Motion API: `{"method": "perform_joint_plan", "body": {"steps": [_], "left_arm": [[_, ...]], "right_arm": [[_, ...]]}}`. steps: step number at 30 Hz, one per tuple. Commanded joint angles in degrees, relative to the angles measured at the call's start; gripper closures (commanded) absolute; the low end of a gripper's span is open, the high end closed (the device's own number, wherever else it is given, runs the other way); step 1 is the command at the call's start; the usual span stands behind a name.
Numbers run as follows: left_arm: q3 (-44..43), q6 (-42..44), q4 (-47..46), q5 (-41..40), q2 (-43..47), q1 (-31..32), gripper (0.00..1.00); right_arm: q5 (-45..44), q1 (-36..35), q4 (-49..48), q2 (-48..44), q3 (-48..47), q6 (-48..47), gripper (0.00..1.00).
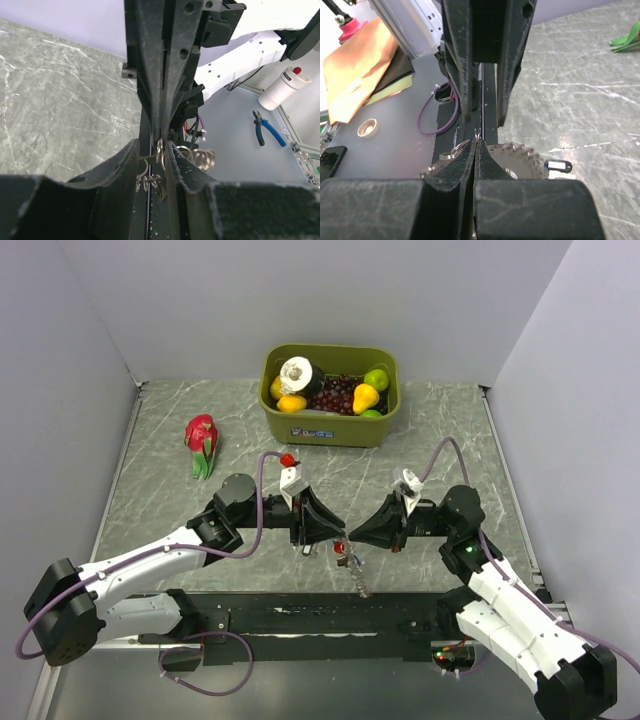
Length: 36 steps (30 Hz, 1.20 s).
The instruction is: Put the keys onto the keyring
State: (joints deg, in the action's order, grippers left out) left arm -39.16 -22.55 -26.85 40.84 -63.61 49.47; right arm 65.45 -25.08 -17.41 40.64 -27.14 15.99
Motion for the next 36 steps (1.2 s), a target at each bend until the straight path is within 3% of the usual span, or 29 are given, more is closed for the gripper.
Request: {"method": "perform_joint_plan", "body": {"steps": [1, 9, 23, 27, 29, 36], "left_arm": [[-1.2, -0.4, -3.0, -1.1, 0.6, 0.3, 0.67], [1.7, -4.2, -10.4, -3.7, 3.1, 0.4, 0.69], [0.4, -5.8, -14.2, 0.2, -0.5, 0.9, 0.76], [-1.0, -4.8, -12.6, 0.3, -1.1, 1.5, 0.86], [-1.4, -4.6, -12.3, 0.3, -1.4, 1.6, 0.98], [-3.3, -2.1, -7.1, -1.3, -0.8, 2.2, 0.99]], "right_arm": [[-3.7, 0.3, -7.9, -3.3, -1.3, 5.0, 1.00], [-5.3, 0.3, -20.3, -4.7, 1.7, 13.0, 1.00], [-6.2, 0.4, -21.7, -5.5, 1.7, 14.6, 1.00], [-6.8, 0.3, -22.4, -5.7, 2.2, 15.0, 1.00], [-7.0, 0.3, -22.4, -5.5, 2.1, 15.0, 1.00], [-6.7, 0.3, -19.8, -5.1, 1.6, 13.6, 0.99]]}}
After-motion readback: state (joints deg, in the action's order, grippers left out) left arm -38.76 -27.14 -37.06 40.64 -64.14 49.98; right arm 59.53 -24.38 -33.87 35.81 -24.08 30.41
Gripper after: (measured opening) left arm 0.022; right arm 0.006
